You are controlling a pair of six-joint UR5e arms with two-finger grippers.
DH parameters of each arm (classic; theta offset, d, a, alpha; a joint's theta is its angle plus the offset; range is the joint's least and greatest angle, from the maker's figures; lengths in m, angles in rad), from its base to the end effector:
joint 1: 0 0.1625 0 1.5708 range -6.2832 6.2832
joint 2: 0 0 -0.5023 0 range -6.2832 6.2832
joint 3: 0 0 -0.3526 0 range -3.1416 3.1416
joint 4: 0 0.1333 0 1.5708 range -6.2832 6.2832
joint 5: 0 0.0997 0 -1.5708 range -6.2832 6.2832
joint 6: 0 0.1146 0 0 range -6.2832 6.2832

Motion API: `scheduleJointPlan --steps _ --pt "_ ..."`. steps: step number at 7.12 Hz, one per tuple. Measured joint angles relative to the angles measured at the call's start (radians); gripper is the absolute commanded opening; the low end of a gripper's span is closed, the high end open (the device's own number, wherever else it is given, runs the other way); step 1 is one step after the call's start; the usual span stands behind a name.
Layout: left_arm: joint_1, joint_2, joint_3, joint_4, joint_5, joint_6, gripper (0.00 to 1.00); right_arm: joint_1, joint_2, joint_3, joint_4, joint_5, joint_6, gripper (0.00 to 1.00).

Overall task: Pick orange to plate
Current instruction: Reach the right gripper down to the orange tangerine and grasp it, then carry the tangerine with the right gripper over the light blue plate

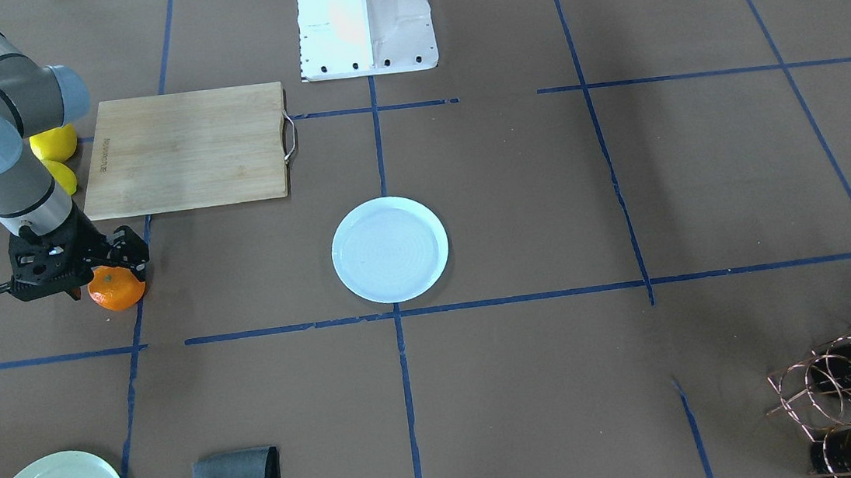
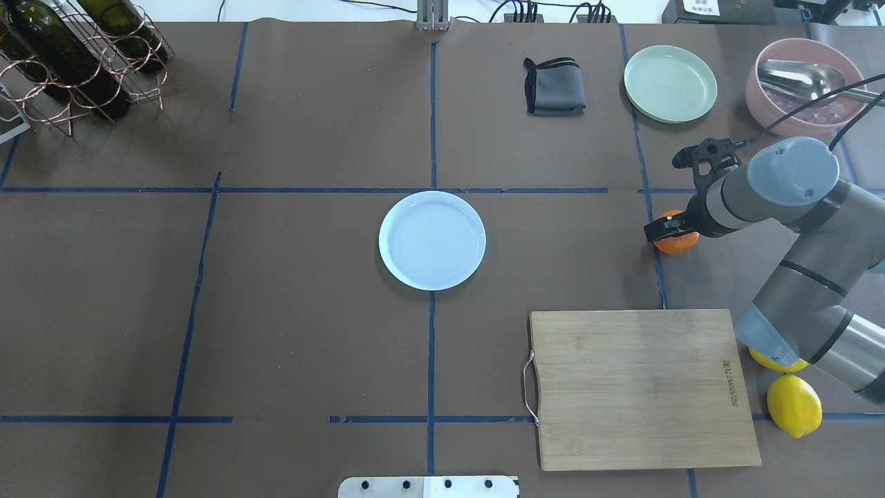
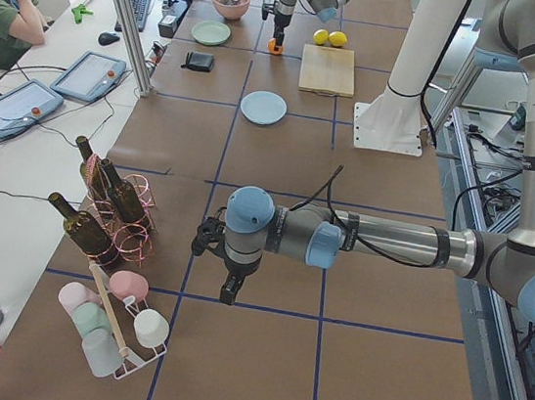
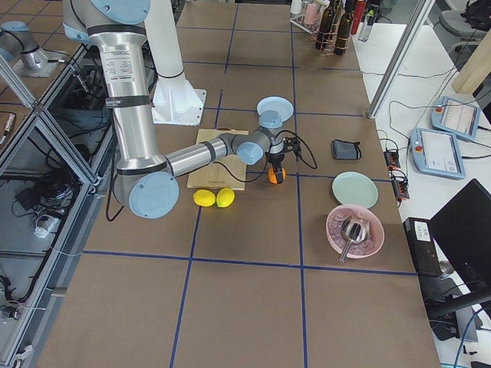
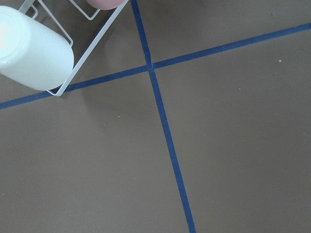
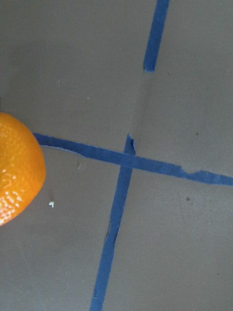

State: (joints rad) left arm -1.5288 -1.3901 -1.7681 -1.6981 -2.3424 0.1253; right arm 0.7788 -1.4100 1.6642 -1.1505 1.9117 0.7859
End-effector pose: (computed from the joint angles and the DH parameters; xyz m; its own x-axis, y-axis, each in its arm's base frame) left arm -0.0377 -0.3746 0.7178 0.7012 0.2526 -0.6667 -0.1302 0.9648 0.2285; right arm -0.3369 -0.4659 0.5917 0.7561 -0.1896 0.6264 0.0297 0.9661 0.2566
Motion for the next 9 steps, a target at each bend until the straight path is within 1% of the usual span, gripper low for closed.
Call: scheduleJointPlan --steps 1,2,4,5,6,7,8,9 --pt "0.000 -0.001 0.000 0.000 0.000 0.000 1.00 -0.004 0.005 -0.005 0.000 -0.004 0.000 0.24" --pt "0.000 -0.001 0.000 0.000 0.000 0.000 1.00 -0.005 0.016 -0.006 0.000 -0.005 0.001 0.18" --pt "0.000 -0.001 -0.001 -0.001 0.000 0.001 1.00 -0.007 0.057 0.001 -0.010 -0.004 0.017 0.23" --pt "-0.001 -0.001 -0.001 -0.001 0.000 0.001 1.00 -0.019 0.111 -0.001 -0.037 -0.005 0.057 0.25" --pt "-0.001 -0.001 -0.002 -0.002 -0.001 0.001 1.00 -0.051 0.196 -0.008 -0.099 -0.015 0.124 0.25" --pt "-0.001 -0.001 -0.002 -0.002 -0.001 0.001 1.00 -0.093 0.309 -0.035 -0.178 -0.047 0.205 0.25" --pt "-0.001 -0.001 -0.002 -0.002 -0.001 0.001 1.00 -0.133 0.436 -0.091 -0.242 -0.086 0.289 0.26" --pt "-0.001 -0.001 -0.001 -0.002 0.000 0.001 1.00 -0.168 0.563 -0.177 -0.277 -0.117 0.364 0.29"
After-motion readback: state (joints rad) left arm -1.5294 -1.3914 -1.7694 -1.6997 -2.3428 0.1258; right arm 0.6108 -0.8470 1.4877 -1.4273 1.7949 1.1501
